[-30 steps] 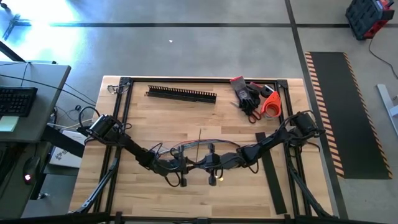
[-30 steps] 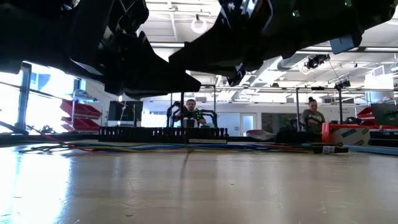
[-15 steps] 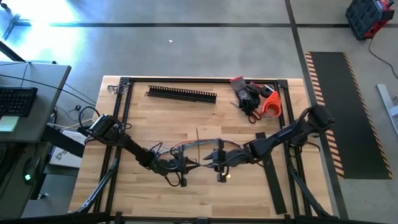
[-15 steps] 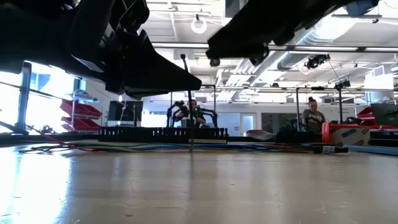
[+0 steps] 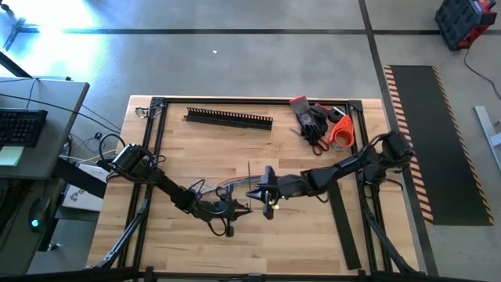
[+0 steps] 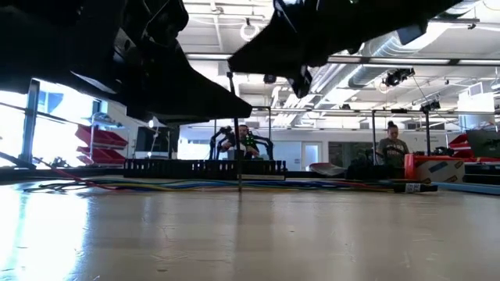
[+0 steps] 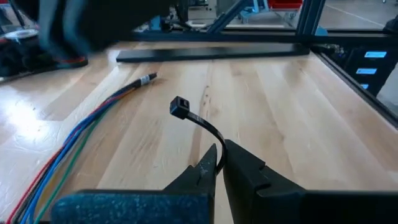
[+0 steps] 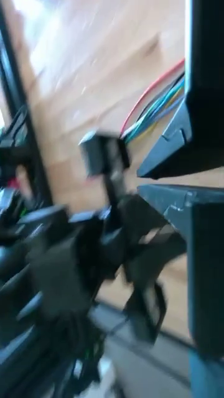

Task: Ziptie cables
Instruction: Wrap the black zip tie around the cables

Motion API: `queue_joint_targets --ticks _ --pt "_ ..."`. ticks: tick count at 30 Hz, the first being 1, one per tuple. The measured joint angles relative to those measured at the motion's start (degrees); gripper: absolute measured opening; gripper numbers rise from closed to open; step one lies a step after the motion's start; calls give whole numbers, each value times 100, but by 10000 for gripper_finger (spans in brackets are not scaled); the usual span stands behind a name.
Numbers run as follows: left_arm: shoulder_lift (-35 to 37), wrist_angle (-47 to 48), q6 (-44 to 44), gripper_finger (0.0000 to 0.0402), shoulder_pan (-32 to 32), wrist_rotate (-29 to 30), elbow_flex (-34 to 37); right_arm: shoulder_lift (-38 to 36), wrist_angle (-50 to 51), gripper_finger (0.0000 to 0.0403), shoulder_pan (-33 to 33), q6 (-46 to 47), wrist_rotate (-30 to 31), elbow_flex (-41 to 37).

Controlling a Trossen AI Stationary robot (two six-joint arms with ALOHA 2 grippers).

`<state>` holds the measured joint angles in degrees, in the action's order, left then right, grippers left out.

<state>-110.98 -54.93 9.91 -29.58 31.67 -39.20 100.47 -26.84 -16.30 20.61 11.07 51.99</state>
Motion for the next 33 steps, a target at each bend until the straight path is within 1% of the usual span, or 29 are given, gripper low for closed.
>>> queue_joint_targets --ticks 2,5,11,17,26,33 --pt "0 49 7 0 0 -13 0 81 -265 5 63 5 -356 1" --pt "0 35 5 0 0 -58 0 194 -331 8 123 150 -824 2" --pt "0 101 19 0 -2 -84 0 328 -161 1 109 159 -1327 0" --pt "0 117 53 0 -2 -80 0 328 -136 0 90 5 -1558 2" --pt "0 108 154 0 26 -51 0 328 31 0 -11 -169 -1578 2" --pt "0 109 242 0 44 18 0 328 95 0 -111 -270 -1289 2"
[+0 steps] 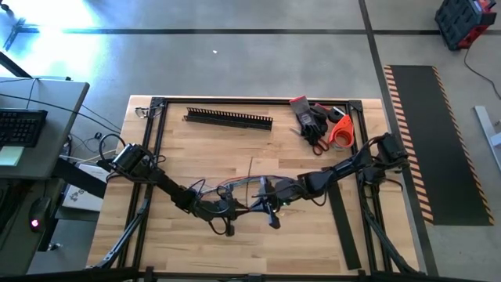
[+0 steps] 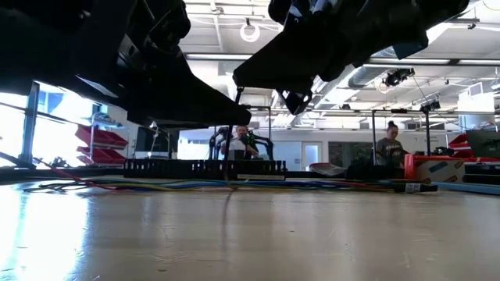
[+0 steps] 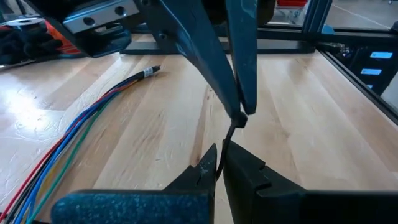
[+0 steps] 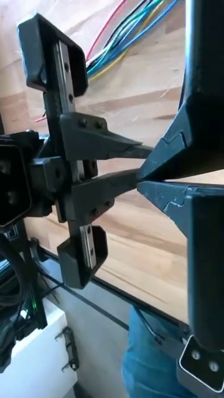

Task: Ziptie cables
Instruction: Wrap the black zip tie around the cables

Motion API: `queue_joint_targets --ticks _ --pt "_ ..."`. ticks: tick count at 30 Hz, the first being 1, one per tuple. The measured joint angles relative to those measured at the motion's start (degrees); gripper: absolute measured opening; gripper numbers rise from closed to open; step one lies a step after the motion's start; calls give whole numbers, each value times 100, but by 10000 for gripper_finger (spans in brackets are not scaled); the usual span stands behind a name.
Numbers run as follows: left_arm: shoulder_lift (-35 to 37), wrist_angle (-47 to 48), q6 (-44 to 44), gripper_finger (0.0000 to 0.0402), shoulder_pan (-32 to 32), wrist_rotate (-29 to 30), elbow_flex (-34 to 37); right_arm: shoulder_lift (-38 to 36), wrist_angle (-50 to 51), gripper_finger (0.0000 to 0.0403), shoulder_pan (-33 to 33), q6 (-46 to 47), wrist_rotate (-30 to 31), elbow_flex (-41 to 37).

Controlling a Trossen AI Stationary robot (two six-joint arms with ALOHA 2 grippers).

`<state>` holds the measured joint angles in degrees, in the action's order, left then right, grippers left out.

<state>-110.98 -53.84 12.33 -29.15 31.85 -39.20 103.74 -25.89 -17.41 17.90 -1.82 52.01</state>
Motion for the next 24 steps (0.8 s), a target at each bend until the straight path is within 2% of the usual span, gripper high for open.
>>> queue_joint_targets --ticks 8,11,14,18,21,24 --pt "0 10 66 0 -61 184 0 -78 -1 14 199 304 216 0" --pt "0 72 62 0 -72 184 0 -111 36 45 421 587 298 0" --pt "0 76 62 0 -87 185 62 -116 340 86 721 936 641 0" --pt "0 -242 277 0 -83 251 478 -50 1055 140 1246 1061 1121 0" --pt "-2 -725 276 0 57 252 796 199 1066 174 1688 944 1031 0" --pt "-2 -842 337 0 308 -107 985 586 797 196 2144 841 684 0"
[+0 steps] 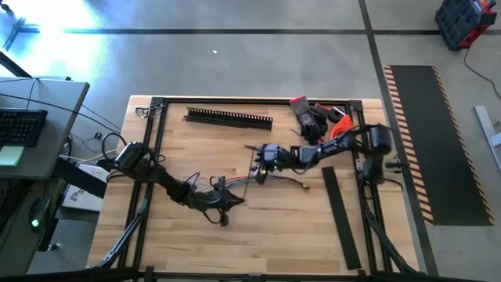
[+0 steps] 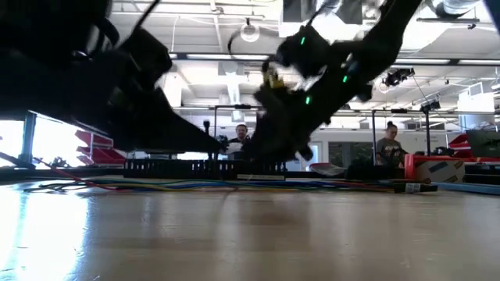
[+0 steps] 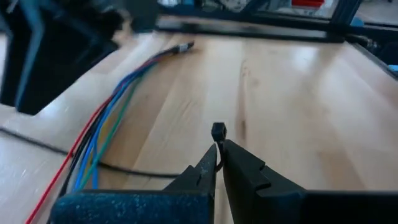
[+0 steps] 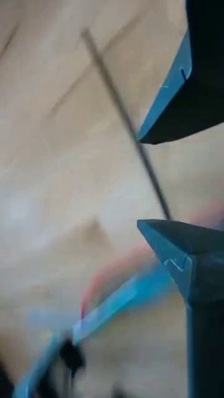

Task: Ziptie cables
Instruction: Wrap the black zip tie around the cables

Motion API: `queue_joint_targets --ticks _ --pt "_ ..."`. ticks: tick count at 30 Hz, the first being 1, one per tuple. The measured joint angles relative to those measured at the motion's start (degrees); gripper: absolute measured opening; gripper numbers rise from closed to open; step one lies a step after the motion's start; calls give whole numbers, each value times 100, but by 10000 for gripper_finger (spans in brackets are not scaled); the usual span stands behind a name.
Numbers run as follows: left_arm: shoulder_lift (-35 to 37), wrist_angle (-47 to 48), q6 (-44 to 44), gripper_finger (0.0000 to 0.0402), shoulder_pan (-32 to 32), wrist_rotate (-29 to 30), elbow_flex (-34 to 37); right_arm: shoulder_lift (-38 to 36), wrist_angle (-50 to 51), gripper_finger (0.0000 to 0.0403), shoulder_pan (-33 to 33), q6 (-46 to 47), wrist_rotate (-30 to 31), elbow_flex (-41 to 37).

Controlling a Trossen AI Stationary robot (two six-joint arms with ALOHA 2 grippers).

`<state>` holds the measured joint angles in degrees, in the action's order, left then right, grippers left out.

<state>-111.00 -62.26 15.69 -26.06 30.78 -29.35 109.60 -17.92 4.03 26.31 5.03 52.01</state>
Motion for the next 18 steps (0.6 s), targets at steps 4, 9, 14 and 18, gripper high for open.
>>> queue_joint_targets --ticks 4,9,14,18 --pt "0 -37 36 0 241 -254 65 377 -264 207 550 3 -369 3" --pt "0 -68 -80 0 374 -439 64 549 -572 208 933 41 -874 11" --pt "0 -67 -84 0 396 -454 64 570 -647 208 1093 -48 -919 11" --pt "0 -71 -84 0 393 -456 64 577 -624 182 1093 -284 -827 11"
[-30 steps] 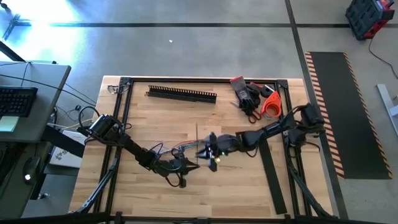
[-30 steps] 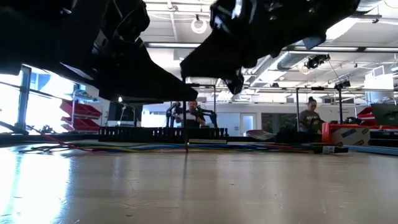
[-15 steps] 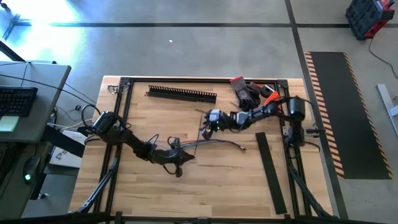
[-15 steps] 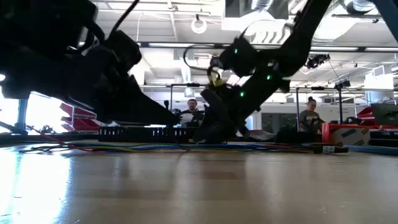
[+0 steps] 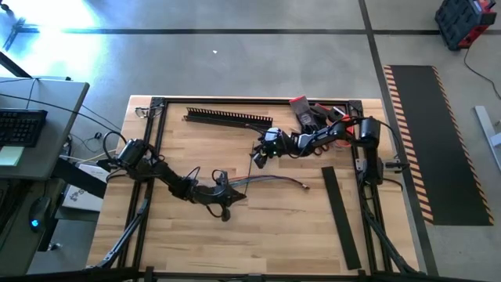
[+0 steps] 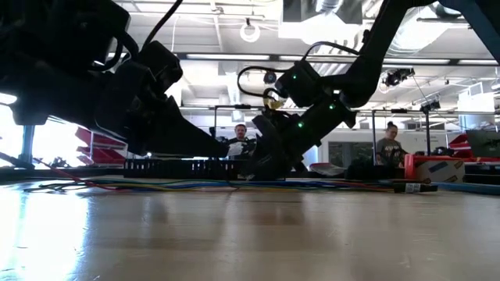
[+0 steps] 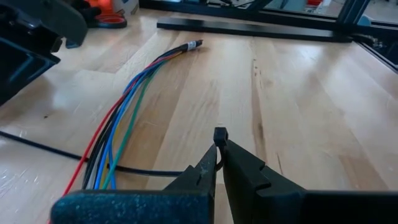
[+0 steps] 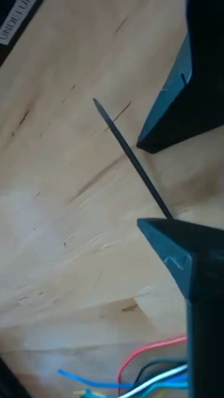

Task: Ziptie cables
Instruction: Wrap the black zip tie around the cables

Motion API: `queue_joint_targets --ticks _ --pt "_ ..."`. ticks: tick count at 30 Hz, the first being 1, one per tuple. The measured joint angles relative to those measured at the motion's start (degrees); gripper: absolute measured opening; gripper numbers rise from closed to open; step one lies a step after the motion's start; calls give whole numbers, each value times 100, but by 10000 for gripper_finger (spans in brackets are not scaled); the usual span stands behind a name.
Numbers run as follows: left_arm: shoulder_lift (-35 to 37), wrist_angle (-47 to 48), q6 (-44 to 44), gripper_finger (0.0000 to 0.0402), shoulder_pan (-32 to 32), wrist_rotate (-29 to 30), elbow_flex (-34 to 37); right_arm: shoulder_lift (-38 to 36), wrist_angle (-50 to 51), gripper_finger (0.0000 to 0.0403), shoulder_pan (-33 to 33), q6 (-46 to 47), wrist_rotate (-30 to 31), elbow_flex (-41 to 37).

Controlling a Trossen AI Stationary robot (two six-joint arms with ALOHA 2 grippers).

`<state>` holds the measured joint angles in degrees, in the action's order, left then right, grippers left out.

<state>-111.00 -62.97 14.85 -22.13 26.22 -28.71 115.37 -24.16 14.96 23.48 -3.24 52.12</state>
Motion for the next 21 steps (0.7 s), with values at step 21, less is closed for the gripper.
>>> queue_joint_targets --ticks 21 --pt "0 17 157 0 0 -18 -4 -341 203 115 -138 -455 580 -17"
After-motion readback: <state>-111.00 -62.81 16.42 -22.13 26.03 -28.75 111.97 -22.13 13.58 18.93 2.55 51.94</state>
